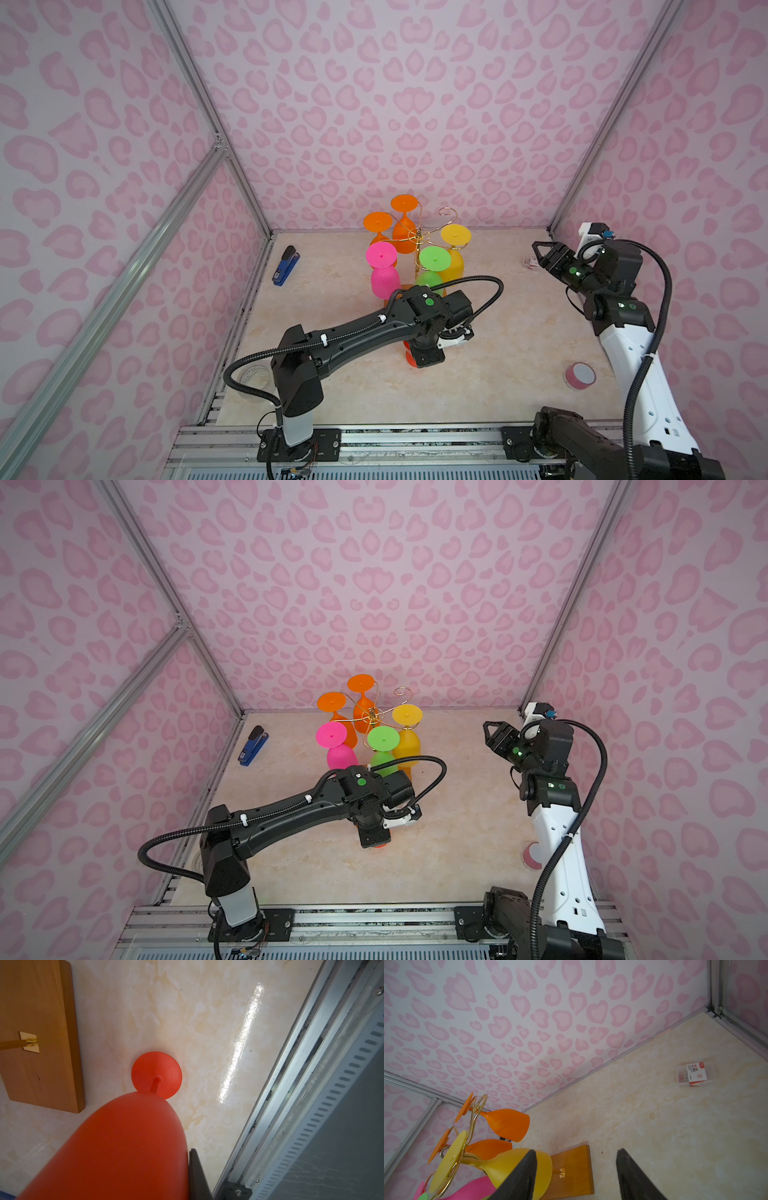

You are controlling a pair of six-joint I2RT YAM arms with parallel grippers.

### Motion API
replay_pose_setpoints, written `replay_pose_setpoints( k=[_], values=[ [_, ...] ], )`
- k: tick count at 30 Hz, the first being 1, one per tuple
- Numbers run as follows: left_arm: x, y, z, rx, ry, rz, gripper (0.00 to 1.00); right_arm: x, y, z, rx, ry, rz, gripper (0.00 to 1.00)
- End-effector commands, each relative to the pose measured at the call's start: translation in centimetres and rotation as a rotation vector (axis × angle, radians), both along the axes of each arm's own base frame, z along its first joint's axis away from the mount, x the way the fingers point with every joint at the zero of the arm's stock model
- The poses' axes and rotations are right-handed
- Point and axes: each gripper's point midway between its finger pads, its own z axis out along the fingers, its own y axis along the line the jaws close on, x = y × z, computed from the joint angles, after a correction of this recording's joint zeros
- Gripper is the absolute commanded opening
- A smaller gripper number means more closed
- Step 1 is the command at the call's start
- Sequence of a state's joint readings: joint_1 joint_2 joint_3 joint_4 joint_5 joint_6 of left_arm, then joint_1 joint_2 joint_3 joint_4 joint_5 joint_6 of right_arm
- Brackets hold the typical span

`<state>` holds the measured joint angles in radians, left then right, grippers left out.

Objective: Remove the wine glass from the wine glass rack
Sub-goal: 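Lower the red glass upright onto the table with the left gripper, then open the left gripper and withdraw it from the red glass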

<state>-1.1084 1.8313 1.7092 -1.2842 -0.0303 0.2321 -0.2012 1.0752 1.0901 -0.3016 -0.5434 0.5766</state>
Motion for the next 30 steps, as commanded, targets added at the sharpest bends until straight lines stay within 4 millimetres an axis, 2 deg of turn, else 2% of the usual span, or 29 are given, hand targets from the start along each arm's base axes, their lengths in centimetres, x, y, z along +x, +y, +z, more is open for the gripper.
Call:
replay_pose_setpoints(
  k=[1,8,14,20,24,29,30],
  values=[
    [0.0,0.4,-0.5,0.042,0.004,0.007,0.02,0.1,-0.1,0.3,-0.029,-0.02,0.002,0.62],
    [0.1,0.3,-1.0,0.058,0.014,-0.001,0.03,0.0,-0.1,0.4,-0.026,-0.021,0.005,0.62],
    [0.0,0.1,-1.0,0.06,0.027,-0.002,0.18,0.1,0.0,0.4,-0.023,-0.023,0.007,0.62],
    [0.0,0.1,-0.6,0.052,0.022,0.001,0.27,0.0,0.0,0.2,-0.019,-0.02,0.007,0.61],
    [0.3,0.1,1.0,0.023,-0.009,0.013,0.33,0.1,0.1,0.3,-0.013,-0.021,0.012,0.61],
    [0.8,0.3,5.7,-0.086,-0.095,0.036,0.35,0.1,0.3,0.8,0.001,-0.037,0.023,0.61],
    [0.9,0.4,6.8,-0.113,-0.118,0.042,0.39,0.1,0.4,0.9,0.005,-0.041,0.027,0.61]
  ],
)
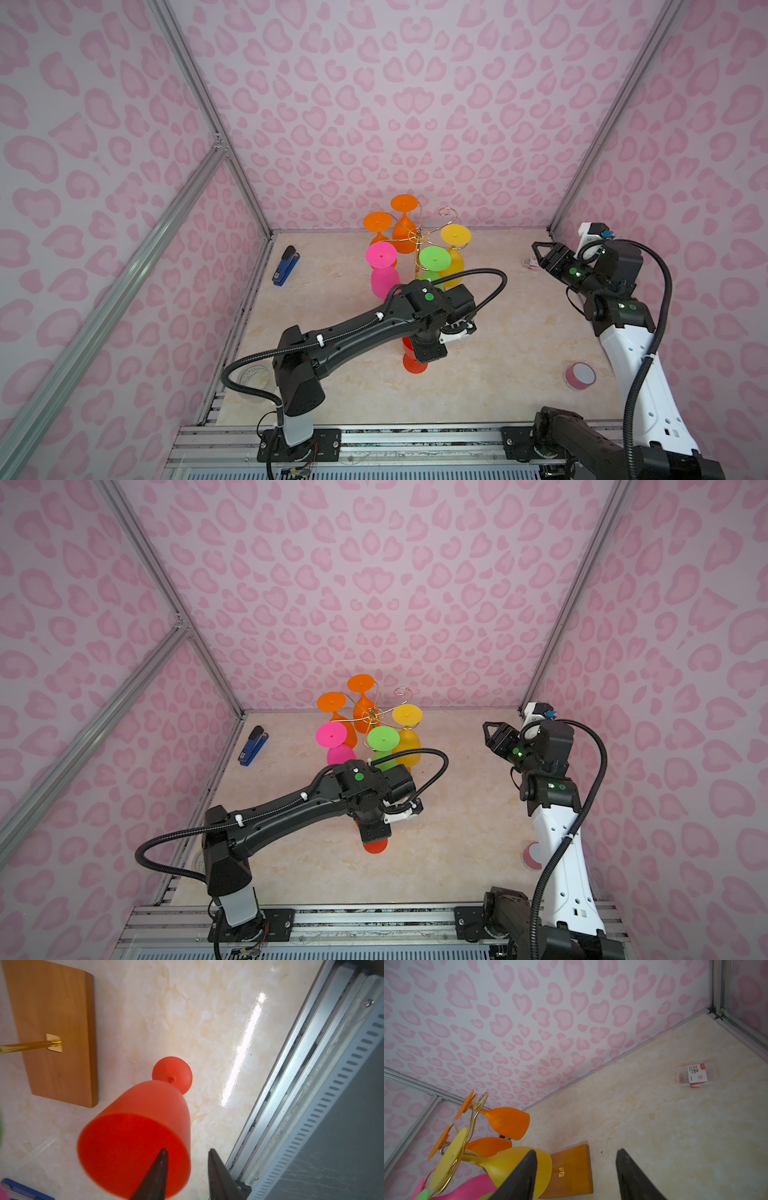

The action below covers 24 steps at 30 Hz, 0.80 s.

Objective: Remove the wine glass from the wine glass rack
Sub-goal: 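Open the left gripper and withdraw it from the red glass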

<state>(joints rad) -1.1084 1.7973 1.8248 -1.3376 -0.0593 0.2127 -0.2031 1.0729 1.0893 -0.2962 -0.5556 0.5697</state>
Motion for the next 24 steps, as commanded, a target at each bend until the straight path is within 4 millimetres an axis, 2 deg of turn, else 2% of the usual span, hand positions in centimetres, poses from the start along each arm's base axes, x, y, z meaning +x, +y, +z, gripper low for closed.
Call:
replay_pose_setpoints(
  k=[1,5,9,12,15,17,19,24],
  values=[
    [0.3,1.0,3.8,-0.069,-0.076,0.029,0.4,0.1,0.4,0.8,0.013,-0.034,0.019,0.61],
    [0.4,1.6,8.9,-0.232,-0.174,0.054,0.4,-0.1,1.1,1.6,0.045,-0.055,0.051,0.62],
    [1.0,3.0,15.4,-0.463,-0.337,0.109,0.4,-0.5,2.5,3.2,0.049,-0.092,0.085,0.62],
    [2.4,5.7,20.1,-0.605,-0.528,0.215,0.42,-0.5,4.9,4.1,0.074,-0.114,0.148,0.62],
    [4.0,9.4,24.4,-0.752,-0.719,0.378,0.46,-0.2,8.1,4.5,0.097,-0.125,0.225,0.62],
    [4.5,11.4,26.1,-0.846,-0.789,0.472,0.52,0.2,10.1,4.6,0.091,-0.122,0.265,0.62],
    [4.8,13.5,27.6,-0.938,-0.856,0.568,0.62,0.6,12.2,4.6,0.098,-0.119,0.315,0.62],
    [5.9,19.7,28.8,-0.955,-1.029,0.829,0.71,1.6,15.5,4.9,0.161,-0.121,0.399,0.62]
  ],
)
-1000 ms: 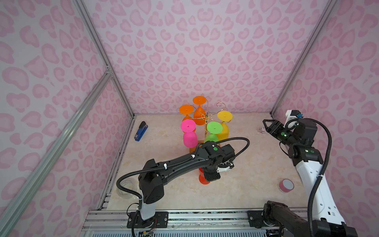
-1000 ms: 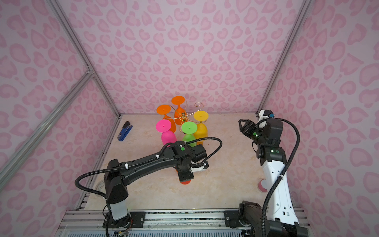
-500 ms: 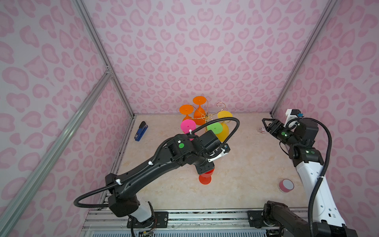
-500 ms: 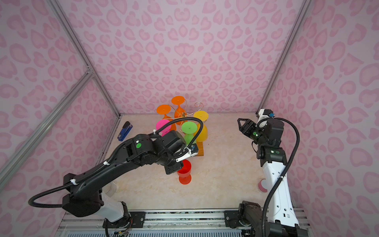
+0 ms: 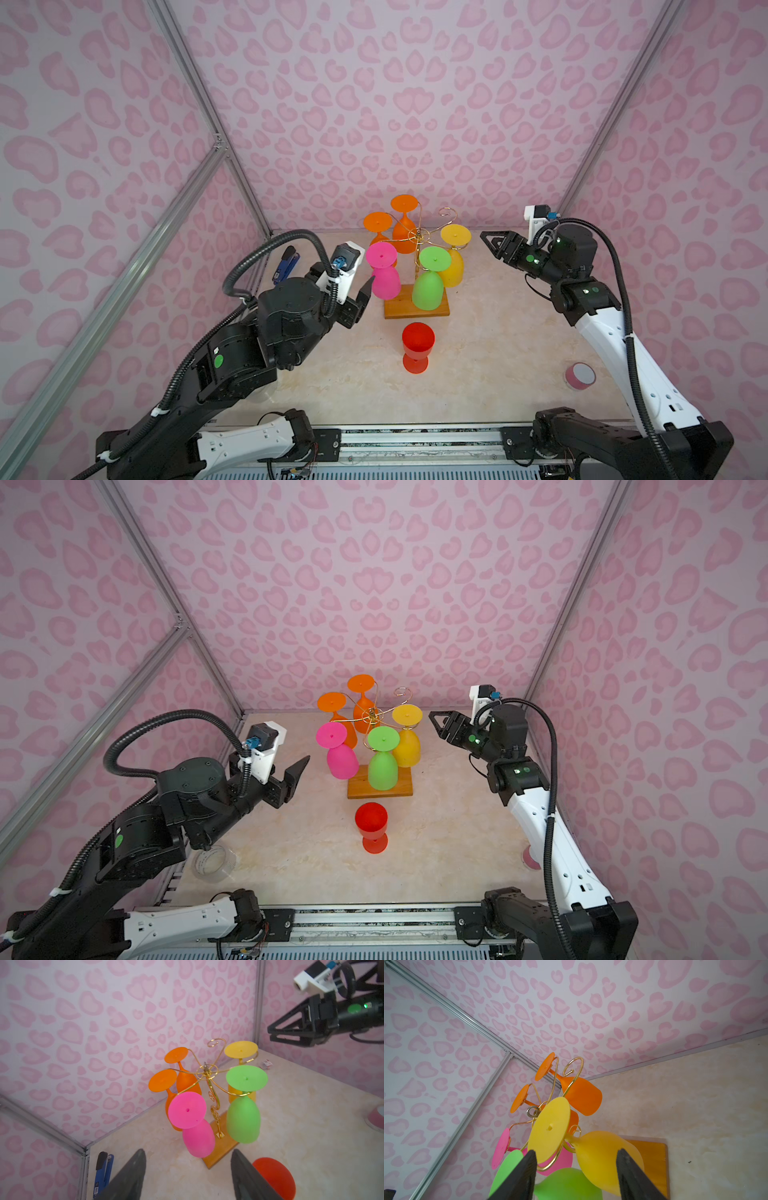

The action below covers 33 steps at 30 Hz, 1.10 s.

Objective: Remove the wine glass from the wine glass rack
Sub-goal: 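Open the left gripper and withdraw it from the red glass, then move the right gripper to the yellow glass's foot and close it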

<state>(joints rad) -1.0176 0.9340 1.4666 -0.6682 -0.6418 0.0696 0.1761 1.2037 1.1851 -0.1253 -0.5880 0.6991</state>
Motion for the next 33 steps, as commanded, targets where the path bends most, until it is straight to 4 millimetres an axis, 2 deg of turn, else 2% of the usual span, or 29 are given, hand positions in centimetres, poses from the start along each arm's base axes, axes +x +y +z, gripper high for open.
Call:
replay_pose_setpoints(
  k=[1,3,10,12,19,26,33],
  values=[
    [1.3,4.4,2.9,-0.159,-0.098,0.248,0.71,0.7,1.3,1.2,0.061,-0.034,0.029,0.62],
    [1.1,5.6,3.0,-0.185,-0.112,0.282,0.71,1.0,1.5,1.2,0.068,-0.032,0.033,0.61],
    [1.0,7.4,3.0,-0.247,-0.142,0.338,0.71,1.3,2.5,1.0,0.09,-0.02,0.052,0.6],
    [1.7,7.2,1.7,-0.213,-0.123,0.355,0.71,1.3,2.8,1.0,0.093,-0.018,0.059,0.6],
    [3.2,6.4,-0.4,-0.225,-0.065,0.338,0.72,1.6,3.4,0.9,0.103,-0.012,0.064,0.59],
    [3.8,5.7,-1.3,-0.223,-0.034,0.31,0.73,1.8,3.8,1.0,0.106,-0.007,0.076,0.54],
    [4.3,5.3,-1.8,-0.22,-0.017,0.297,0.73,2.0,4.4,0.3,0.1,0.019,0.097,0.5]
  ],
)
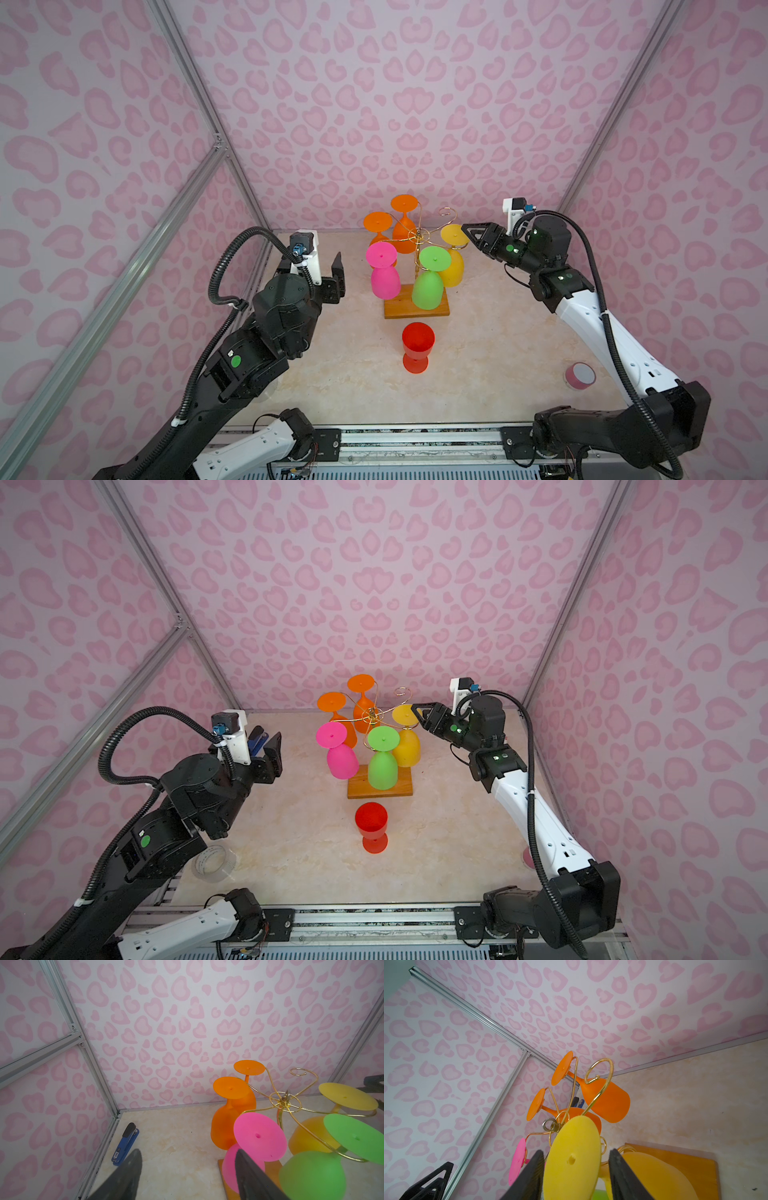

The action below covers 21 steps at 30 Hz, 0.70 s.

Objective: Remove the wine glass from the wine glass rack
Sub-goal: 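Move the right gripper to the yellow glass's foot and close it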

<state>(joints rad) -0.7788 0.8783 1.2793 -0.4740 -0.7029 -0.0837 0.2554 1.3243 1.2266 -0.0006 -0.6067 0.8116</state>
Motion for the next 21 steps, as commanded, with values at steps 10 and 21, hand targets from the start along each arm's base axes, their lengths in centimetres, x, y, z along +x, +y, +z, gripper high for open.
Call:
replay_pose_setpoints(
  k=[10,21],
  values=[
    [0.25,-0.36,0.13,-0.03,-0.006,-0.019,0.72,0.16,0.65,0.11,0.004,-0.006,0.026,0.39],
    [0.3,-0.13,-0.07,-0.029,-0.004,-0.013,0.72,0.27,0.93,0.09,0.003,0.004,0.04,0.23]
  ],
)
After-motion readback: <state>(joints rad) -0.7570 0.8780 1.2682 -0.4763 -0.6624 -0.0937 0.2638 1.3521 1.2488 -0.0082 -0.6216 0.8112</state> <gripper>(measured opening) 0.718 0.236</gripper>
